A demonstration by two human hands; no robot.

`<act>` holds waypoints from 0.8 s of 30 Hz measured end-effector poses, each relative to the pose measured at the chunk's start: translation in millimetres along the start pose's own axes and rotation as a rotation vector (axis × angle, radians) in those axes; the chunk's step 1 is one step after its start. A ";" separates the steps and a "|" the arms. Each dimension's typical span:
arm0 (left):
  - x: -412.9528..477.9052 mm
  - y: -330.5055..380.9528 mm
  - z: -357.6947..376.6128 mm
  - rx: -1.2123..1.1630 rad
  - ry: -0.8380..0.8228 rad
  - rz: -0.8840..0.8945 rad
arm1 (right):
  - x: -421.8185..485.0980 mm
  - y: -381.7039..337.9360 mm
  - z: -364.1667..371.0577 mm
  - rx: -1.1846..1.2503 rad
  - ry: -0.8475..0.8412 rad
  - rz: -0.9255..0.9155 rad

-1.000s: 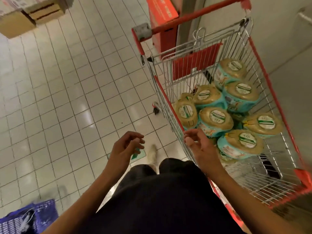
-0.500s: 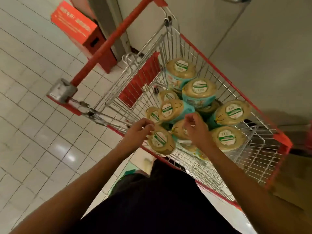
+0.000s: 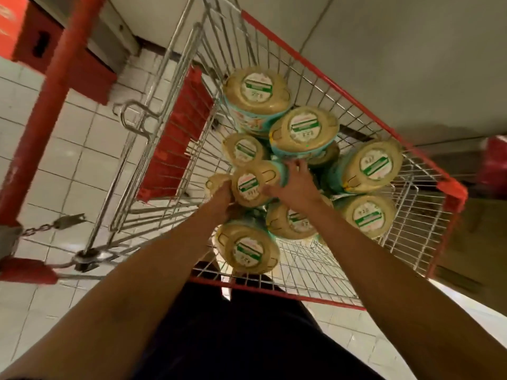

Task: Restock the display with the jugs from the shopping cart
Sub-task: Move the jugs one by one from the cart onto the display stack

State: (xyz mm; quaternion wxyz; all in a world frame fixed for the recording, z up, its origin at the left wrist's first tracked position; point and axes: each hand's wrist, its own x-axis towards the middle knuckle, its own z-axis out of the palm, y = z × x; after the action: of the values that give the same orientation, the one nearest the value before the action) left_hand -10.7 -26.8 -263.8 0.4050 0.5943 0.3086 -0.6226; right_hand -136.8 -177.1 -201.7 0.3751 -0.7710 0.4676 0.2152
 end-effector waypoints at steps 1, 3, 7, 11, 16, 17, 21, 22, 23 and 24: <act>3.9 2.2 3.8 -0.020 -0.039 -0.005 | 3.7 -1.2 0.5 -0.004 -0.015 0.014; 8.4 8.0 9.3 -0.050 -0.100 -0.004 | 11.3 -6.2 0.0 -0.013 -0.056 0.027; -1.5 23.6 2.1 -0.025 -0.092 -0.010 | 10.2 -26.3 -5.6 0.077 -0.014 0.059; -27.5 38.5 -32.2 -0.031 -0.146 0.109 | -17.7 -52.0 -31.7 0.208 -0.026 0.022; -71.1 47.8 -53.4 0.034 -0.298 0.323 | -84.0 -87.2 -75.7 0.593 -0.065 -0.035; -80.5 49.2 -50.4 0.042 -0.361 0.319 | -98.6 -93.2 -77.3 0.630 -0.050 -0.029; -119.1 54.9 -37.6 0.064 -0.530 0.313 | -154.0 -96.1 -67.8 0.744 0.086 -0.043; -127.4 56.7 -34.1 0.074 -0.556 0.305 | -167.9 -90.6 -64.4 0.774 0.101 -0.052; -133.4 58.1 -31.3 0.093 -0.572 0.295 | -181.5 -82.9 -60.3 0.819 0.104 -0.071; -140.3 59.1 -27.4 0.110 -0.580 0.272 | -196.0 -75.0 -55.3 0.867 0.109 -0.094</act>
State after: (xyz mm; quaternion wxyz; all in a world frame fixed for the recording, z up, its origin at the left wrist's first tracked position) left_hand 49.4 -12.3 -122.0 0.5225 0.4490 0.0641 -0.7220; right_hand -163.9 -89.4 -5.1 0.6481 -0.5728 0.4984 -0.0595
